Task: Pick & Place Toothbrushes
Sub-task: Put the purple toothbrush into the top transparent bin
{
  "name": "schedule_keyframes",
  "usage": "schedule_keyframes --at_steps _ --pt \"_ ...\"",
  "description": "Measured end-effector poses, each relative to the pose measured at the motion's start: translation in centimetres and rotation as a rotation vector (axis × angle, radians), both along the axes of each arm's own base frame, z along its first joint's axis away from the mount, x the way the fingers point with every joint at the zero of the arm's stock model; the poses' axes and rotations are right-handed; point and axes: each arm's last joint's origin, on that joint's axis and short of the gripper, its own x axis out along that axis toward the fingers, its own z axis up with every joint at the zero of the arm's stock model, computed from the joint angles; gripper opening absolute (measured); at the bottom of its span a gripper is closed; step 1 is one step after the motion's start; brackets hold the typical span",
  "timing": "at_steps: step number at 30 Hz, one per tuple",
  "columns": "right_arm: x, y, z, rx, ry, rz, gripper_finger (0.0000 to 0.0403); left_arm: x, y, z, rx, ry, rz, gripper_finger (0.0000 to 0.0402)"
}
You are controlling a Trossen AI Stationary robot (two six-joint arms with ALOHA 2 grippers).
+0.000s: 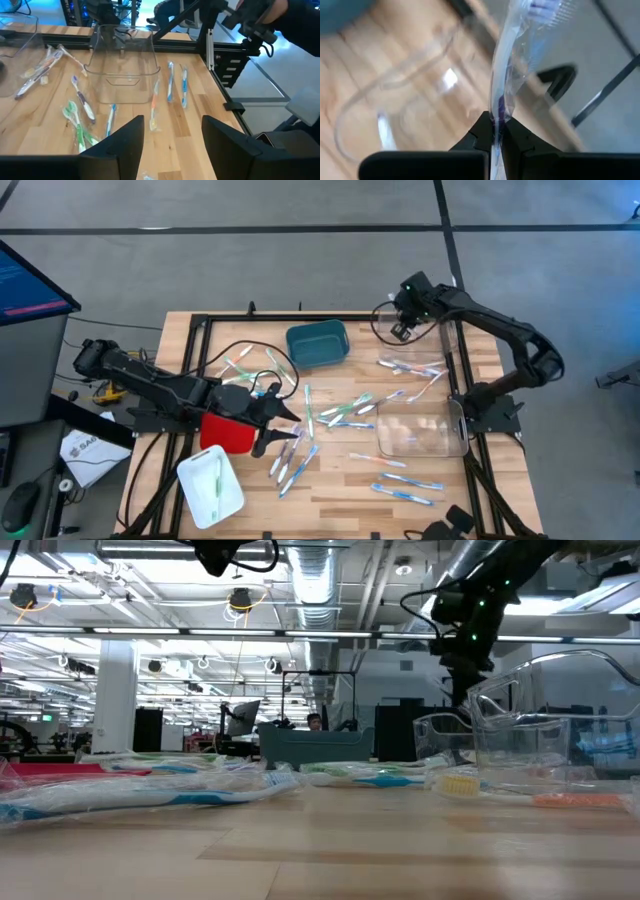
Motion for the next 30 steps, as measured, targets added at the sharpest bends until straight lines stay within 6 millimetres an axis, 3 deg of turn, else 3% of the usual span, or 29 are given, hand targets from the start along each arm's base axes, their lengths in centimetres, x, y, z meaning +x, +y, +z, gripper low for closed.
schedule_keyframes --at_steps 9,16,23,30 --pt "-0.4 -0.2 -1.8 0.11 0.104 -0.005 0.0009 0.0 0.0 0.0 -0.024 0.005 0.008 0.0186" --pt "-0.7 -0.4 -3.4 0.122 0.335 0.042 0.001 0.0 0.0 0.0 -0.024 0.005 0.009 0.0182" --pt "-0.6 -0.5 -4.9 0.19 0.467 0.179 0.0009 0.0 0.0 0.0 -0.024 0.005 0.008 0.0182" --pt "-0.6 -1.6 -7.5 0.26 0.547 0.189 0.0009 0.0 0.0 0.0 -0.023 0.005 0.008 0.0182"
